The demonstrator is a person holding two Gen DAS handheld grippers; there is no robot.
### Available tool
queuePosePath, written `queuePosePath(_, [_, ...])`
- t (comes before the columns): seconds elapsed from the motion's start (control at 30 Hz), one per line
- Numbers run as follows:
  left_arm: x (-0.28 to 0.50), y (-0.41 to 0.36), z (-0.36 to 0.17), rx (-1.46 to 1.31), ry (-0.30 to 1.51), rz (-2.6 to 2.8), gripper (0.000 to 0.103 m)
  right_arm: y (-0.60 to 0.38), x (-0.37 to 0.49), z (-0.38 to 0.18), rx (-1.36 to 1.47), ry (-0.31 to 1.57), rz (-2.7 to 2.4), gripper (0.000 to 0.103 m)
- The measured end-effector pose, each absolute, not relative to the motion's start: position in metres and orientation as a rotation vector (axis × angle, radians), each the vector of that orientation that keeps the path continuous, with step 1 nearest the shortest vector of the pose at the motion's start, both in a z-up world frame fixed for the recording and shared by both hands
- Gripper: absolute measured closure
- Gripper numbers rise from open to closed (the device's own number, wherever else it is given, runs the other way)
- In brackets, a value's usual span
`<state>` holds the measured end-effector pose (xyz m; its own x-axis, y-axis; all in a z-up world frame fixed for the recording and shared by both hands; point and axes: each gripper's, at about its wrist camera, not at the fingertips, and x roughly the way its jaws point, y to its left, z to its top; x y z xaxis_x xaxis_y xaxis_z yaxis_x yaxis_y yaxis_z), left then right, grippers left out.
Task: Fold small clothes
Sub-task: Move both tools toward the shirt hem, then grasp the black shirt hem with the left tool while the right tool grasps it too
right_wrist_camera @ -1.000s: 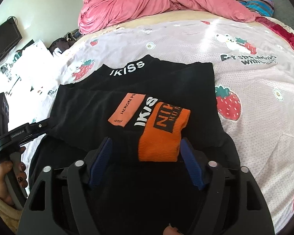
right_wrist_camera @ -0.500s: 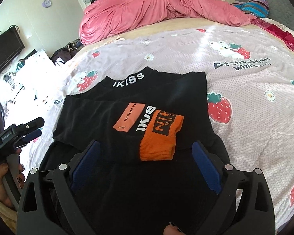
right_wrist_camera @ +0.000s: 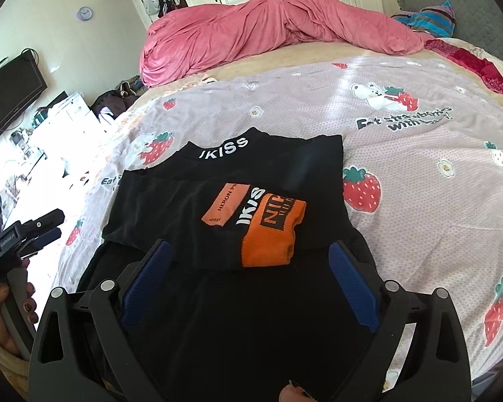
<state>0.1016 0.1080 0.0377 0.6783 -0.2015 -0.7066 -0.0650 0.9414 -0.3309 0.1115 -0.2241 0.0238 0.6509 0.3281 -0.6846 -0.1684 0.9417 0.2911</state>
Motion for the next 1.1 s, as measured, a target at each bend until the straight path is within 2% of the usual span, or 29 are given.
queuePosePath(0.4, [0.069,0.129,0.035,-0.348,0.826,-0.018,0.009,-0.237,0.086,0.027,0.212,0.805,0.273,0.008])
queuePosePath(1.1, [0.015,0.149,0.000,-0.339,0.913,0.015,0.009,-0.255,0.051,0.014,0.175,0.847,0.247,0.008])
